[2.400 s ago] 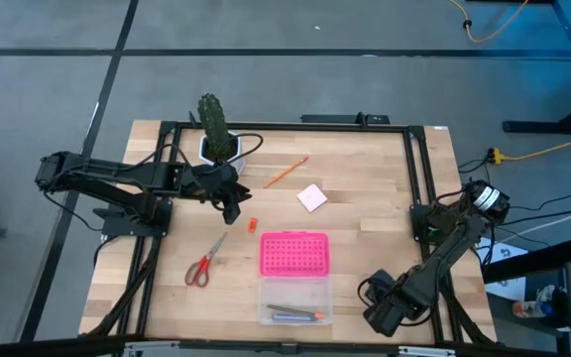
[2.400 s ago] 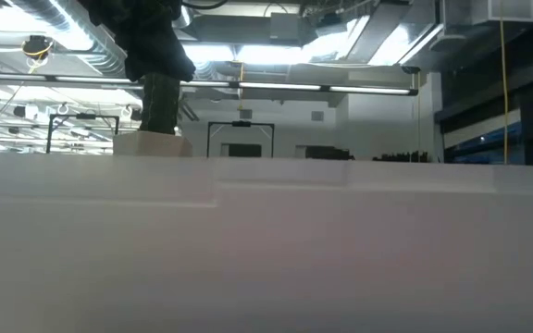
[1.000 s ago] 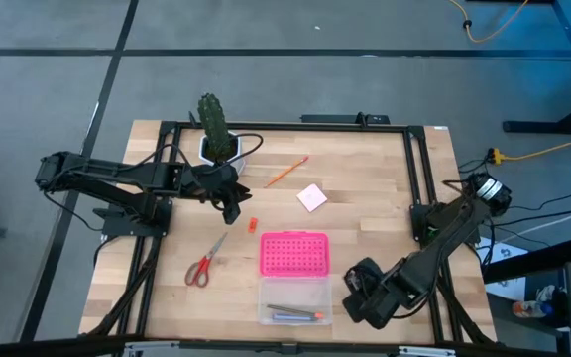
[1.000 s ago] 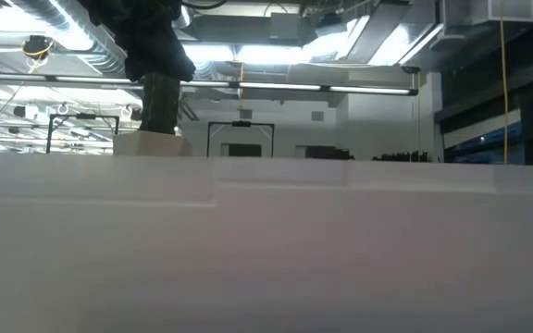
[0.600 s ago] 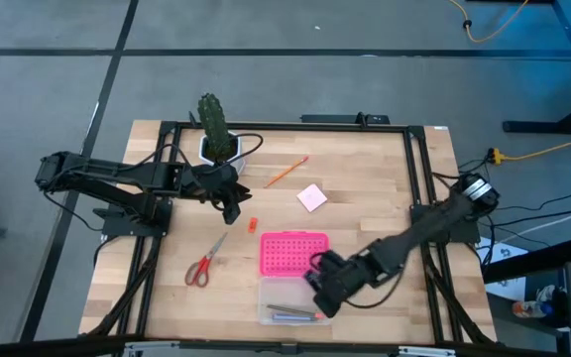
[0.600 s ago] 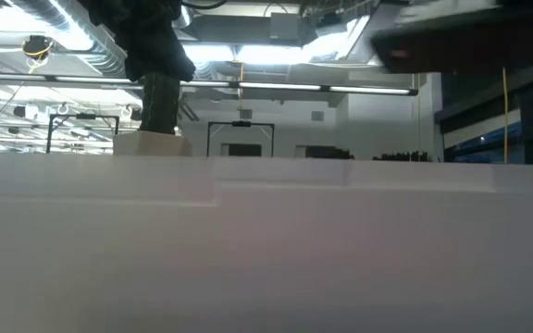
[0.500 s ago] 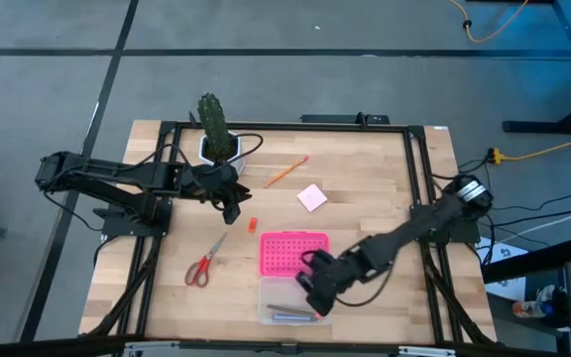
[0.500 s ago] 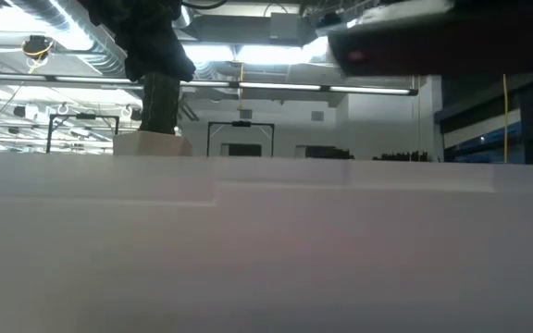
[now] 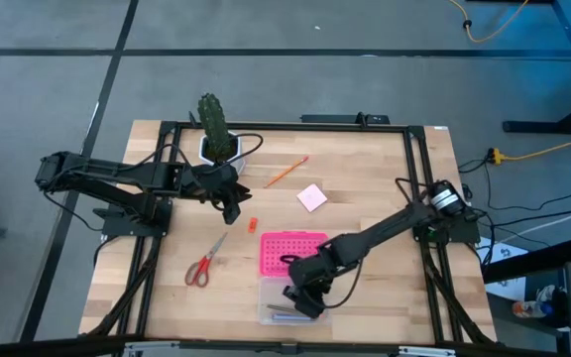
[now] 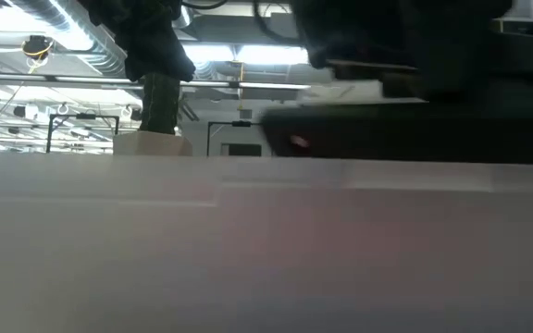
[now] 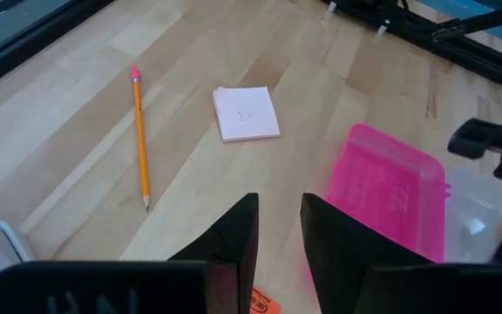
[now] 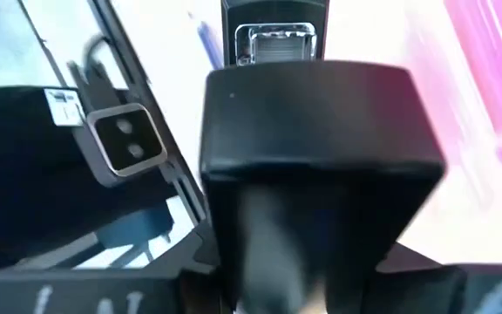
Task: Pack school essentials
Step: Put the black stapler into the pencil case, then put the red scissors into the pencil case
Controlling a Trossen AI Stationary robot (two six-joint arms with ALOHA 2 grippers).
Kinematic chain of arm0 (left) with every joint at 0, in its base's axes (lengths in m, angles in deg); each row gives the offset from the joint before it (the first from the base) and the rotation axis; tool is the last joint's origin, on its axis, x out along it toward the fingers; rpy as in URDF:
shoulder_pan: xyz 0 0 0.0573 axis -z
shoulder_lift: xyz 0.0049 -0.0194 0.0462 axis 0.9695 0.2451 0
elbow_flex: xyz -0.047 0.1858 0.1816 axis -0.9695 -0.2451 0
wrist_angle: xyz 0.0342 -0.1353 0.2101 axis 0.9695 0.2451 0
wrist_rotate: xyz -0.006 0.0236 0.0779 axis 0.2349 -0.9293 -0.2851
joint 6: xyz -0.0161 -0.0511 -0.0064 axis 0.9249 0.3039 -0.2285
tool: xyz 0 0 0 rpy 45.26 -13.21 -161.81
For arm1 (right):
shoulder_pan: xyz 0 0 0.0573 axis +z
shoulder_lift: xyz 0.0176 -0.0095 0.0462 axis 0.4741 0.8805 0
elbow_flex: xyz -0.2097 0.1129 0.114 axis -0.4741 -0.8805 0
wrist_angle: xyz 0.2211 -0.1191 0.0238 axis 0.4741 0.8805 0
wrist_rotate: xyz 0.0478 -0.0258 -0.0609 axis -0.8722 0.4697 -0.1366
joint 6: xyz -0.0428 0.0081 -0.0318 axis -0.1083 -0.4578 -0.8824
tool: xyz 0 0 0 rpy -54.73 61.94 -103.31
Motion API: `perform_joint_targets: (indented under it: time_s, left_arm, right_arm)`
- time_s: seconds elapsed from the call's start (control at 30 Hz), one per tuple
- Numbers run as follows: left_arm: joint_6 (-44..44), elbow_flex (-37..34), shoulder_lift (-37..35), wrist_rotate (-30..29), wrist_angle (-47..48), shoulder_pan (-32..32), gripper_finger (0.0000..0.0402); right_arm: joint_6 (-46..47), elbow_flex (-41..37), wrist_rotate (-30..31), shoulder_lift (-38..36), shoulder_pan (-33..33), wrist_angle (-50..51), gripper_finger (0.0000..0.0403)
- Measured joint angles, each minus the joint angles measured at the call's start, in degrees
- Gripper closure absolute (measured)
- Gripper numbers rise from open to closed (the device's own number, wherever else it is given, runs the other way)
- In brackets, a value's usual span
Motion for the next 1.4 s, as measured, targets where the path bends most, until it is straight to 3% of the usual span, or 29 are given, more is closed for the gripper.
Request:
perform_joint_targets:
  time_s: [0.17, 0.4, 1.2, 1.4]
  left_arm:
    - [0.0, 0.0, 0.0, 0.0, 0.0, 0.0, 0.0318]
    - [0.3, 0.0, 0.0, 0.0, 0.0, 0.2, 0.0318]
    - [0.0, 0.0, 0.0, 0.0, 0.0, 0.2, 0.0318]
    - [0.0, 0.0, 0.0, 0.0, 0.0, 0.2, 0.0318]
  right_arm:
    - [-3.5, 2.4, 0.1, 1.4, -1.1, 0.1, 0.0287]
    - [-3.8, 2.4, 0.2, 2.5, -1.5, 3.9, 0.0237]
    - [-6.9, 2.4, -1.4, 2.5, -2.5, -0.2, 0.0232]
    - [-6.5, 4.9, -4.9, 2.3, -4.0, 0.2, 0.0232]
